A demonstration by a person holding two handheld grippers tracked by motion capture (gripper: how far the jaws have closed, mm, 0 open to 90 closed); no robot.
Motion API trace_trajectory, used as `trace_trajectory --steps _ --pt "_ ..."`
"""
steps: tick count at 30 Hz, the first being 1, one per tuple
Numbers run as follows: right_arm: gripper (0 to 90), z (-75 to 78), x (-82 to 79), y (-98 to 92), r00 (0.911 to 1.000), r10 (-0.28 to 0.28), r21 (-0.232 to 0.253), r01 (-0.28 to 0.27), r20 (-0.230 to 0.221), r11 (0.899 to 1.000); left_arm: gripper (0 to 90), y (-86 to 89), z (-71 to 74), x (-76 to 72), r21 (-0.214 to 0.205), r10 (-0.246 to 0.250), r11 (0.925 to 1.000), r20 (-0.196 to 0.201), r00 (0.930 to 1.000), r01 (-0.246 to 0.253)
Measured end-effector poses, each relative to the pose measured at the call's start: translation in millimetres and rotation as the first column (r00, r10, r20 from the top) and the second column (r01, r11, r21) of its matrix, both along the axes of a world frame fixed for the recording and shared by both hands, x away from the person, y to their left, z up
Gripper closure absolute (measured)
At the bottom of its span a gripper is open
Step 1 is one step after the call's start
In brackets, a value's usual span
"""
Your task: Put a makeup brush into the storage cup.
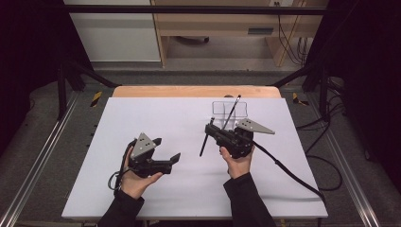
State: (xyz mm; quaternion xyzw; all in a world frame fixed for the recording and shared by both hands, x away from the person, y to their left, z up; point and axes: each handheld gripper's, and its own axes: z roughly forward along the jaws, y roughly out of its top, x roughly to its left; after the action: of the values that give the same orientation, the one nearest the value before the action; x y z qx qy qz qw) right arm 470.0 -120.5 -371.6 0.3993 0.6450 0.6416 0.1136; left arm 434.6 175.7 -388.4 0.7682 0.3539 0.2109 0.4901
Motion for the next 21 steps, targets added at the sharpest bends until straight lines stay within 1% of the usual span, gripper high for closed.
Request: trace_trajectory --steps 4,8,11,13,15,19,21 --pt "83.9 1.9 -0.7 -2.5 0.9998 -0.006 -0.020 0.006 0.020 1.000 12.5 13.2 -2.7 -0.4 0.003 0.034 0.9994 -0.005 0.9994 -0.034" --pt "83.9 3.7 0.2 -4.9 0.9996 -0.010 -0.034 0.011 0.027 0.999 12.0 22.9 -5.1 -1.1 0.005 0.055 0.9985 -0.008 0.9985 -0.055" --pt "83.9 5.5 1.7 -7.3 0.9991 -0.017 -0.047 0.018 0.038 0.999 11.9 28.5 -7.2 -1.6 0.004 0.063 0.9980 -0.010 0.9980 -0.063" --pt "83.9 6.5 2.9 -8.7 0.9989 -0.018 -0.053 0.020 0.042 0.998 11.9 32.0 -9.7 -2.2 0.006 0.059 0.9982 -0.017 0.9981 -0.059" --pt "83.9 7.3 4.1 -10.1 0.9986 -0.023 -0.063 0.026 0.047 0.998 11.9 35.4 -12.9 -3.3 0.016 0.061 0.9980 -0.018 0.9980 -0.061" --pt "83.9 9.0 6.2 -12.7 0.9980 -0.031 -0.077 0.035 0.055 0.996 12.0 42.5 -16.6 -3.1 0.008 0.081 0.9967 -0.029 0.9963 -0.081" --pt "83.9 9.9 7.4 -14.0 0.9976 -0.037 -0.082 0.042 0.058 0.996 11.7 44.7 -17.4 -3.1 0.017 0.088 0.9960 -0.027 0.9957 -0.088"
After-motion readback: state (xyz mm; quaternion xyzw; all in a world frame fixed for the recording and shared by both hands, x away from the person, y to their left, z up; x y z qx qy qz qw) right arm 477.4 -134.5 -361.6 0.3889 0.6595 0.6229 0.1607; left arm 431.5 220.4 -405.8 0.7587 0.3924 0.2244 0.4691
